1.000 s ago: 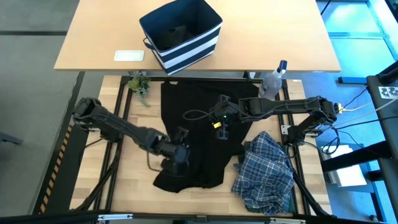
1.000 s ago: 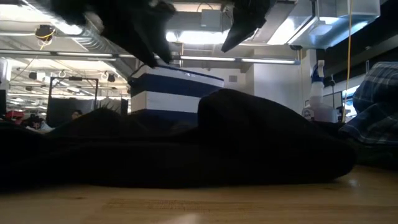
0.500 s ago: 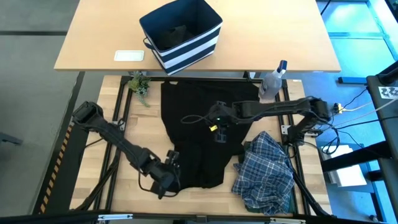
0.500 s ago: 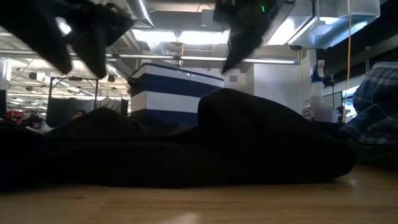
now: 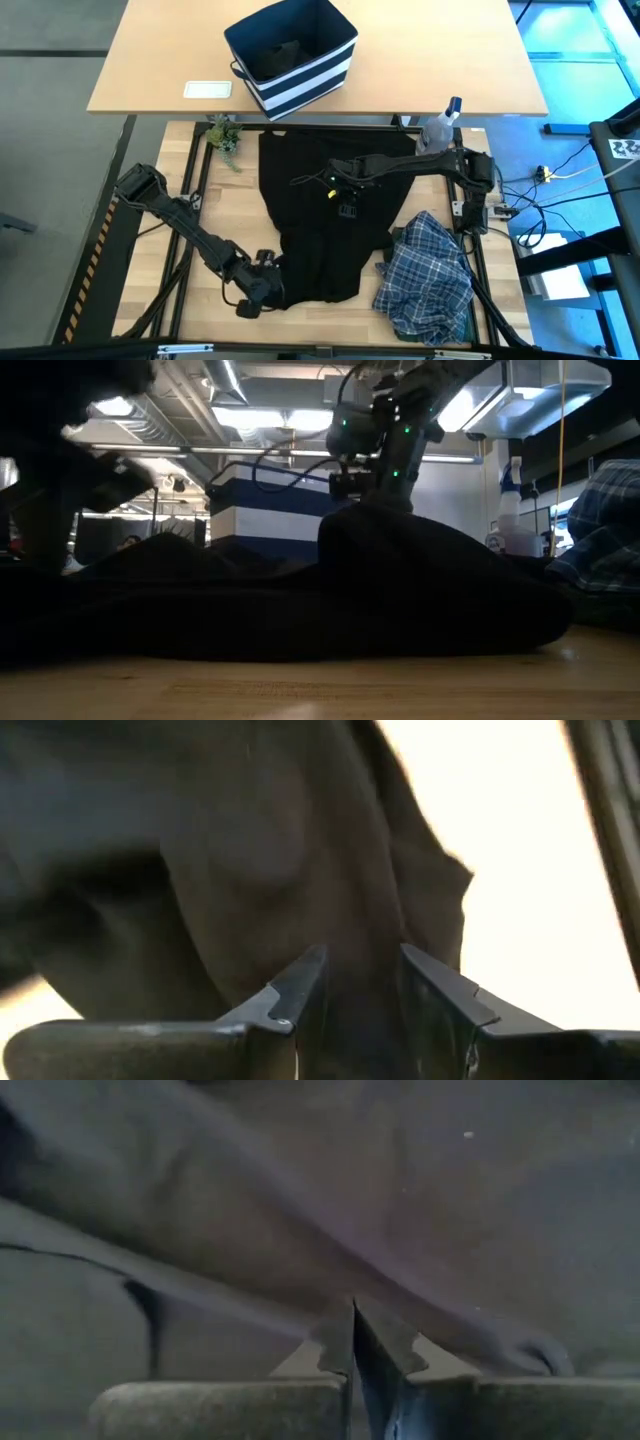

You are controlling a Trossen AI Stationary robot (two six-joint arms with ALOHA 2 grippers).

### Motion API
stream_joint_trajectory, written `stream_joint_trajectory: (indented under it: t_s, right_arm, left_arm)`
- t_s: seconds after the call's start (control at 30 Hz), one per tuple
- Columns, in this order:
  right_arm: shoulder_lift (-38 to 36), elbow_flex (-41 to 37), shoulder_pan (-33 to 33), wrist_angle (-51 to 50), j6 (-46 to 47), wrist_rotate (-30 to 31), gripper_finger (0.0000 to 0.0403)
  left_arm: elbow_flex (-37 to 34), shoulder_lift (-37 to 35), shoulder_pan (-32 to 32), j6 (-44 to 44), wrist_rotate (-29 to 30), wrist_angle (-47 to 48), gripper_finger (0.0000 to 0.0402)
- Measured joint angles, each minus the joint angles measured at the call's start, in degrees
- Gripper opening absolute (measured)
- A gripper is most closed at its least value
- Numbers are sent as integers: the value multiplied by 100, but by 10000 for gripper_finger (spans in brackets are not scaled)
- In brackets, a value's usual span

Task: Fold Laundry from Bin
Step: Fold the black shirt

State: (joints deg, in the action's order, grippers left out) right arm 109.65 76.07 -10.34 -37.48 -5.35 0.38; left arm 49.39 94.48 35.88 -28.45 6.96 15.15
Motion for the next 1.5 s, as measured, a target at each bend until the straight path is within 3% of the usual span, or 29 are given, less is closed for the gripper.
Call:
stream_joint_trajectory:
  t_s: [0.3,0.43,0.53,0.67,0.8,0.97,1.17,1.3,1.5]
  right_arm:
    - [142,0,-260,9,-118,4,12]
    - [142,0,-251,11,-233,151,12]
    - [142,0,-248,9,-238,153,12]
    - [142,0,-248,5,-238,153,12]
    - [144,0,-248,-10,-235,155,12]
    - [146,0,-245,-56,-233,155,12]
    - [146,0,-62,-414,-229,-20,12]
    - [187,4,220,-348,-242,-151,12]
    - [458,4,403,-292,-246,-39,12]
  left_arm:
    - [-361,-42,29,-1512,-731,1383,114]
    - [-338,-61,30,-2141,-968,2588,114]
    - [-286,-4,30,-2705,-1039,4031,114]
    - [-80,19,35,-3396,-958,5788,114]
    - [306,-44,131,-3607,-594,6751,114]
    - [1049,-277,312,-3565,611,6567,114]
    - [1389,-312,561,-2565,1751,4596,114]
    - [1279,-98,484,-1991,1785,3542,114]
    - [864,240,348,-1896,1073,3300,114]
